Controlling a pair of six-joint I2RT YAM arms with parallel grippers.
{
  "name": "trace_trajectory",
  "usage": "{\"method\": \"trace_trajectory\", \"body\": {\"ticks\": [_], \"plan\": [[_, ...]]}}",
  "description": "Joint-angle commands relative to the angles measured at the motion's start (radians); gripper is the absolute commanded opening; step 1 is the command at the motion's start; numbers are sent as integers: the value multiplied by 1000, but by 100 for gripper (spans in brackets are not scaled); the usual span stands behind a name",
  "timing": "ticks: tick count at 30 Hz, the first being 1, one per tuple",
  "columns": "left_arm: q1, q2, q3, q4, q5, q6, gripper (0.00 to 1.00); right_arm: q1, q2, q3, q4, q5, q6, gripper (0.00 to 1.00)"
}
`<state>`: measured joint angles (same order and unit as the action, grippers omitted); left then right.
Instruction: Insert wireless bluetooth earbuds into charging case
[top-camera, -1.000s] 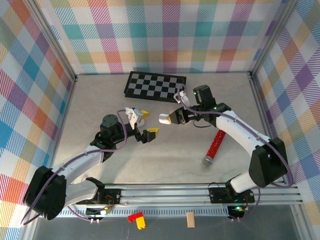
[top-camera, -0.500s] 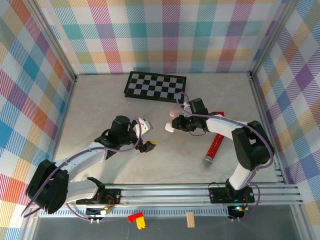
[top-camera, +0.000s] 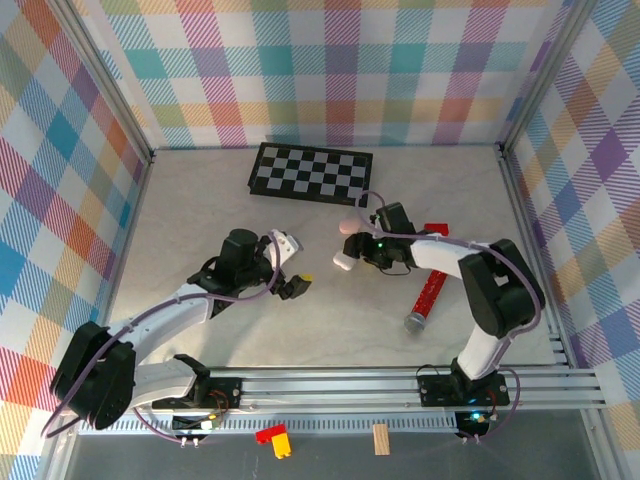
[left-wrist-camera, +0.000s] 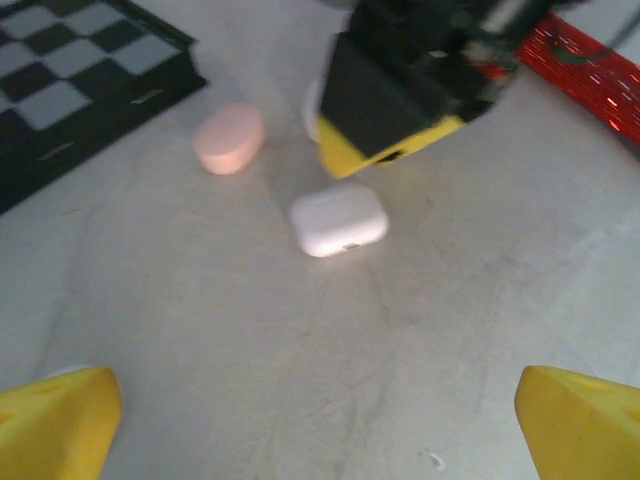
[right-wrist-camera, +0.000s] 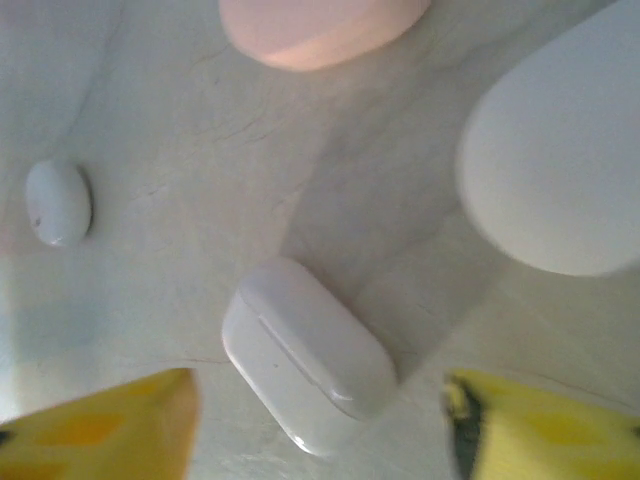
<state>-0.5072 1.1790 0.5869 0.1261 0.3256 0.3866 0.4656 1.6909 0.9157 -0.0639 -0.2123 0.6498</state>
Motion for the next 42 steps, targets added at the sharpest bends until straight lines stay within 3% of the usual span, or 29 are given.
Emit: {"method": "trace_trajectory", "body": {"ticks": [1, 8, 13, 15, 21, 24, 26, 29, 31, 33, 42], "plan": [[72, -54, -37, 105, -142, -129, 100, 0, -133, 6, -88, 236, -84, 79], [219, -88, -145, 208, -418, -235, 100, -71, -341, -50, -67, 497, -337, 96], [293, -52, -297, 454, -532, -241, 100, -157, -426, -186, 181, 571, -581, 100], [317, 4, -337, 579, -549, -243, 100, -193, -428, -229, 254, 568, -638, 99], [351, 151, -290, 704, -531, -252, 100, -327, -340, -380, 539, 472, -668, 99], [382, 215, -206, 623, -486, -301, 100, -385, -253, -428, 676, 415, -643, 99], [398, 290, -225, 745, -460, -323, 100, -412, -186, -450, 790, 383, -623, 99], [409, 416, -245, 904, -484, -336, 100, -448, -197, -453, 766, 308, -605, 99], [410, 383, -202, 757, -481, -344, 100, -463, -188, -474, 807, 256, -605, 99], [420, 398, -173, 727, -476, -354, 100, -467, -164, -501, 877, 231, -615, 99], [429, 399, -173, 734, -466, -359, 100, -466, -155, -506, 894, 214, -624, 99]]}}
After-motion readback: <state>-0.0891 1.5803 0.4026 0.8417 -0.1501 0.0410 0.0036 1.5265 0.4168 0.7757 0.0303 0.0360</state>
